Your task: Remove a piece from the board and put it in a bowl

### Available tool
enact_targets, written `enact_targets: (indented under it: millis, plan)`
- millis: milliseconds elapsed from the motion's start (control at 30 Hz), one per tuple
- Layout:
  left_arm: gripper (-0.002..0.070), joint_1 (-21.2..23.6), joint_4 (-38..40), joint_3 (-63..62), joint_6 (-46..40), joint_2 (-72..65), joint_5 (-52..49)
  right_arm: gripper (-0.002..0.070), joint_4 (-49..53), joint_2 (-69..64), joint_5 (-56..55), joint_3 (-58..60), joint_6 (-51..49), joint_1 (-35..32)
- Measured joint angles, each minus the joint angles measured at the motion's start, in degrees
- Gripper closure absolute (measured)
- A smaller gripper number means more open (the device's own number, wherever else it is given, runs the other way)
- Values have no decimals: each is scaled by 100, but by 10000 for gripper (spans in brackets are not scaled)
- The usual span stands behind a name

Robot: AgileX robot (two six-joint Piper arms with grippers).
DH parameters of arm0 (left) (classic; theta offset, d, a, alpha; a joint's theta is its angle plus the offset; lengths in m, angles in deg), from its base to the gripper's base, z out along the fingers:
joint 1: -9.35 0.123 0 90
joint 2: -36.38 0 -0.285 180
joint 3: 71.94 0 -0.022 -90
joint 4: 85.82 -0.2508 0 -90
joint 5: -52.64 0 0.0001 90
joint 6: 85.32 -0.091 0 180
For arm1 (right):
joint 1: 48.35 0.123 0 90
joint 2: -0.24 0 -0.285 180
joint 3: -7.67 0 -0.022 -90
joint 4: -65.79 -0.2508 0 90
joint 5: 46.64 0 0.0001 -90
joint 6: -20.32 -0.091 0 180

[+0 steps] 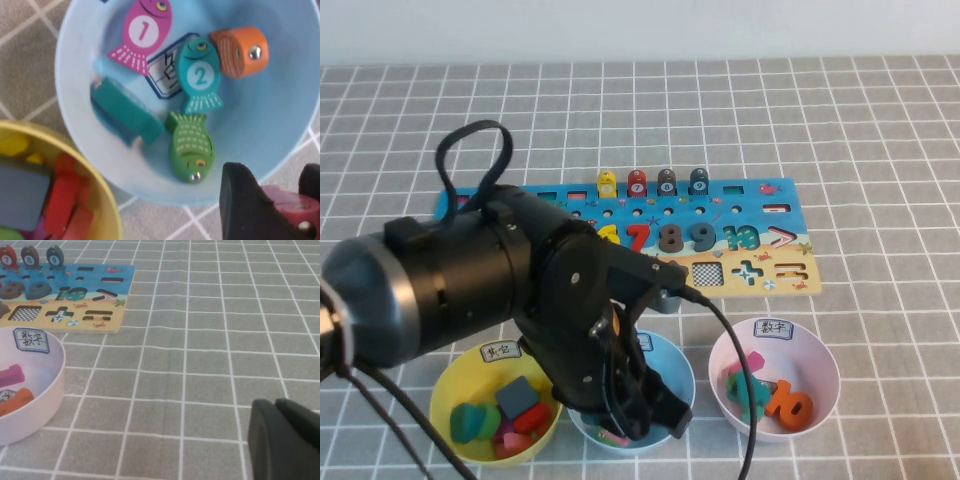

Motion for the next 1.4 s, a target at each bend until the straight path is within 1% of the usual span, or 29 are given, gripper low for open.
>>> enact_targets:
  millis: [333,600,667,767,900,967,1067,1200,1267,1333,1400]
  plan:
    - [485,0,-89,-85,73,-111,333,694,0,0,0,0,0,0]
    - [484,11,-118,-85,98,-302,195,694,0,0,0,0,0,0]
    - [475,11,-118,-85,98,-324,158,694,0,0,0,0,0,0]
    - [417,11,-118,-85,98,-324,157,694,0,0,0,0,0,0]
    - [300,11,-118,-85,98,-324,170,694,0,0,0,0,0,0]
    - [274,11,-118,-85,98,-324,184,694,0,0,0,0,0,0]
    - [262,11,-147,-85,98,-324,293,694,0,0,0,0,0,0]
    - [262,11,-433,-85,98,-184,368,694,0,0,0,0,0,0]
    - [285,11,-561,-85,98,15,343,694,0,0,0,0,0,0]
    - [348,11,-632,-46,110,237,324,694,0,0,0,0,0,0]
    - [438,11,-658,130,121,539,349,694,0,0,0,0,0,0]
